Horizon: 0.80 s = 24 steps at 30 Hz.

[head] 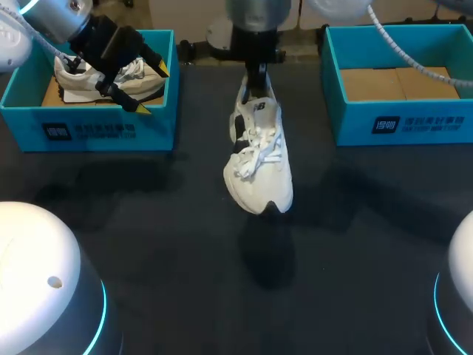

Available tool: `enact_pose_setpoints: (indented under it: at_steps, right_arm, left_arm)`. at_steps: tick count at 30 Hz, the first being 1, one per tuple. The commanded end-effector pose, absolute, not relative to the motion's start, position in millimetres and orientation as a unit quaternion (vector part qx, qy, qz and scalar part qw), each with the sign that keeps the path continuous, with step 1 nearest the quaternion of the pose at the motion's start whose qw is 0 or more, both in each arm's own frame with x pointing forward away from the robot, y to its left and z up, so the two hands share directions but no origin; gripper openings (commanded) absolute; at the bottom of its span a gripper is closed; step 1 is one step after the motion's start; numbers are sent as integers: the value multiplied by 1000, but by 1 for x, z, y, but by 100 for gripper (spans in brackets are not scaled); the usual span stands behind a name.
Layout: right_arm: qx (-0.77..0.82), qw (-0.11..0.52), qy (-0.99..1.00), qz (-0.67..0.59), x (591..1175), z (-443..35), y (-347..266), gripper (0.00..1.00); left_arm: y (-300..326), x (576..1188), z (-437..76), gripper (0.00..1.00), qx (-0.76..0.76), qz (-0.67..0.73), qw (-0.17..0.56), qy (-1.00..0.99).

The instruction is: Take the shoe out of the shoebox, open the shoe tongue, remove and reinsert the insole, then place the shoe into the shoebox

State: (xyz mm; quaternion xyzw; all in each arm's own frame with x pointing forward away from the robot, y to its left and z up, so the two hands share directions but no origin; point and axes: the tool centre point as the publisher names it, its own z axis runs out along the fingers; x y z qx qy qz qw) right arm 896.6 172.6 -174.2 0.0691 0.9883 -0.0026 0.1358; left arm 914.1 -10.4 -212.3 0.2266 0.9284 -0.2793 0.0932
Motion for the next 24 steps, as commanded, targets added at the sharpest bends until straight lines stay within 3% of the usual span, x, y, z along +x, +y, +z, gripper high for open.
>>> enact_pose_setpoints:
  at_steps: [1,24]
  right_arm:
    - [69,136,988,-3,895,-172,172,0]
    - [67,143,987,8,900,-172,168,0]
  left_arm:
    - [-10,913,-212,100,227,-278,94,929]
    - [-10,913,-212,100,227,-278,94,929]
